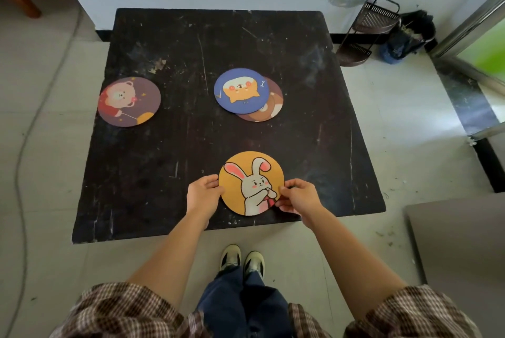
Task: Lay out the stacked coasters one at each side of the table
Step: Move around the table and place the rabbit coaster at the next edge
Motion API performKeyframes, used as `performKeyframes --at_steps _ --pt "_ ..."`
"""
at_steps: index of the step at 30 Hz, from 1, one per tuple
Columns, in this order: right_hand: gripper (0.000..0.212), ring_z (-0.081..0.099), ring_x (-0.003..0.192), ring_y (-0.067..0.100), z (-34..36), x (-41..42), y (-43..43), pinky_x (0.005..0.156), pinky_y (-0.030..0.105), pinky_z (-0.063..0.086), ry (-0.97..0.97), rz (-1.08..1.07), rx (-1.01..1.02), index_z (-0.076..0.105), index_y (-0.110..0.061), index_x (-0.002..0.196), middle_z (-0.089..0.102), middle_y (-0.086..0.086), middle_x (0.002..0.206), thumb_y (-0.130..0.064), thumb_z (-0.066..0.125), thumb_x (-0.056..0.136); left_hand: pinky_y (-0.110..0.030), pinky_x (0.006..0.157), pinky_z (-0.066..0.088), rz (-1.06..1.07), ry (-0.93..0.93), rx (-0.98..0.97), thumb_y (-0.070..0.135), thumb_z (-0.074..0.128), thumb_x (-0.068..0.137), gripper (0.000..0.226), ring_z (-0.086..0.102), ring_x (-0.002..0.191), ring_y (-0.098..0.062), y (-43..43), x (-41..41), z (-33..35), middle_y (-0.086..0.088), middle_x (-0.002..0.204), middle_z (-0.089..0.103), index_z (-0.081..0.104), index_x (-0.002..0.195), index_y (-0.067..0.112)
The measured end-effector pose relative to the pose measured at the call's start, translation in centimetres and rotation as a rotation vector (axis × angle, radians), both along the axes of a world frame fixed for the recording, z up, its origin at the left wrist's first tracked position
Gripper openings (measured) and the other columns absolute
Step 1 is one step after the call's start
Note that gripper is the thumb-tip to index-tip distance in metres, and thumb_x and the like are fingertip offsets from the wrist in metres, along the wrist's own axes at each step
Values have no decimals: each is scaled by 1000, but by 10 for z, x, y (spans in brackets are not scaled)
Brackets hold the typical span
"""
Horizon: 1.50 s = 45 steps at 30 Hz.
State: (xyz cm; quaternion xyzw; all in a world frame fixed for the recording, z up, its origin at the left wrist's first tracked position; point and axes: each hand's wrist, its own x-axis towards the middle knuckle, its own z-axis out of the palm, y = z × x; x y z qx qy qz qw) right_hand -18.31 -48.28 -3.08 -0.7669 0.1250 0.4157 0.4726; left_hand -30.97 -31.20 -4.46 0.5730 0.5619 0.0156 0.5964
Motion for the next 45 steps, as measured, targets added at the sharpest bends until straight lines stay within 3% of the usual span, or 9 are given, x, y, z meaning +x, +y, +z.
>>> performKeyframes --at_steps 3,6,9,12,15,22,35,40,45 --pt "9 62 54 21 -6 -8 -3 59 34 56 -55 40 -82 58 -8 80 68 16 77 -8 59 89 -39 89 53 -59 35 70 4 64 81 41 62 100 -17 -4 -4 -4 -5 111 69 62 121 11" --pt "15 57 60 23 -10 -11 -5 67 40 54 -176 92 -192 63 -4 69 64 15 69 -9 61 83 -25 70 51 -119 35 147 3 60 81 36 63 92 -15 -6 -4 -1 5 92 69 67 115 14" --pt "20 51 58 22 -10 -14 -8 57 33 46 -262 205 -302 66 5 70 58 13 63 -11 61 80 -22 57 45 -250 61 247 2 57 82 39 62 80 -14 -10 -4 2 10 80 62 65 117 19" --pt "23 47 51 19 -10 -17 -11 52 27 40 -292 301 -354 62 -1 59 53 8 54 -13 59 79 -19 51 39 -340 83 317 3 58 82 41 57 70 -9 -12 -6 1 11 76 59 62 119 20" --pt "19 51 54 19 -10 -18 -12 53 26 43 -295 326 -362 67 -1 67 58 8 59 -13 59 80 -18 52 39 -363 89 340 5 60 83 42 59 74 -12 -13 -7 0 7 79 59 60 122 19" --pt "34 49 52 15 -11 -18 -15 54 24 42 -314 384 -358 53 -16 52 53 1 54 -14 62 84 -20 55 43 -353 103 357 5 59 85 42 60 80 -16 -12 -9 -2 2 89 61 57 125 17" --pt "31 51 47 17 -11 -22 -10 48 21 42 -319 451 -445 57 -12 54 54 4 53 -18 61 84 -24 63 48 -376 162 403 7 59 86 42 59 86 -17 -15 -8 -5 -9 110 62 56 127 16" --pt "27 54 49 18 -12 -23 -8 47 22 42 -340 442 -488 59 -12 58 58 4 55 -20 60 84 -22 59 41 -405 199 434 4 57 85 44 54 83 -15 -15 -7 -5 -9 113 58 55 126 17" --pt "16 63 70 25 -12 -28 -7 68 35 56 -394 493 -525 63 -12 81 67 8 78 -26 58 87 -24 64 42 -447 248 447 6 57 86 47 51 83 -15 -15 -7 -4 -10 121 54 50 131 18"
